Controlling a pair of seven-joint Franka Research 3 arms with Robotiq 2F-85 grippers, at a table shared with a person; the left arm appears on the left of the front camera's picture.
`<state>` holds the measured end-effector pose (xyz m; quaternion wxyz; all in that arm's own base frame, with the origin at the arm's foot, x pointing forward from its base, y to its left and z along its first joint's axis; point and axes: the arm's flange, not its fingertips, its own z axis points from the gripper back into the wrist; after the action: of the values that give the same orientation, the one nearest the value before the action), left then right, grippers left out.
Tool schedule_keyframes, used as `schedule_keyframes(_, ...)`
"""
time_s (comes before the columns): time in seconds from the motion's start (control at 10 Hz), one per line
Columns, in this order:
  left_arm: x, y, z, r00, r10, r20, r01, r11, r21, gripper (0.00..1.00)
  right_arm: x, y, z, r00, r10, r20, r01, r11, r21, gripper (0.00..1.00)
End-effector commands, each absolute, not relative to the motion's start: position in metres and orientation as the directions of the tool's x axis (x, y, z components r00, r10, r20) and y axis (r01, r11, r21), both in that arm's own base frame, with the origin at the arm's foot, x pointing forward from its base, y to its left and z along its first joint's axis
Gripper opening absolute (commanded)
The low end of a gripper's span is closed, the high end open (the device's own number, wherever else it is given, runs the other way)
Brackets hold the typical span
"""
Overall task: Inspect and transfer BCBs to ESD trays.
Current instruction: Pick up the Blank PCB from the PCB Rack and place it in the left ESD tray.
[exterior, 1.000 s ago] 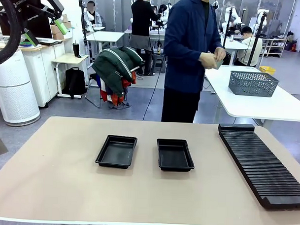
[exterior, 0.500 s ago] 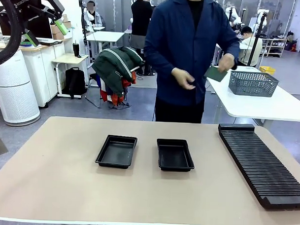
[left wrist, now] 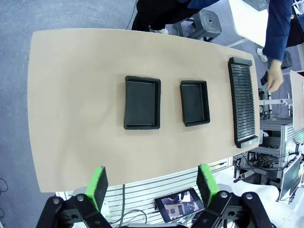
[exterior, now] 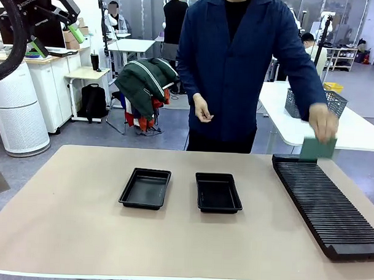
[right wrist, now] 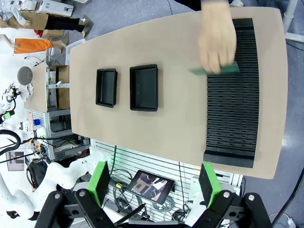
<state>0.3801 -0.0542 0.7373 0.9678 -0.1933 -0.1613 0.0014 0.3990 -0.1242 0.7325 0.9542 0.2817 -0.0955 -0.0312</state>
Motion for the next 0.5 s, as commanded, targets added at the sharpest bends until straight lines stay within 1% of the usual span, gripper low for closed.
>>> schedule_keyframes(0.0, 0.3786, -0.0541, 0.7375, 0.948, 0.065, 0.313, 0.060, 0.925, -0.375, 1.00, 0.3991, -0.1240, 0.7329, 0.979, -0.114, 0.167, 0.004, 0.836, 0.549, 1.00)
schedule_keyframes(0.4, 0.3786, -0.0541, 0.7375, 0.948, 0.065, 0.313, 0.060, 0.925, -0.375, 1.00, 0.3991, -0.1240, 0.7329, 0.979, -0.114, 0.167, 0.004, 0.836, 0.549, 1.00)
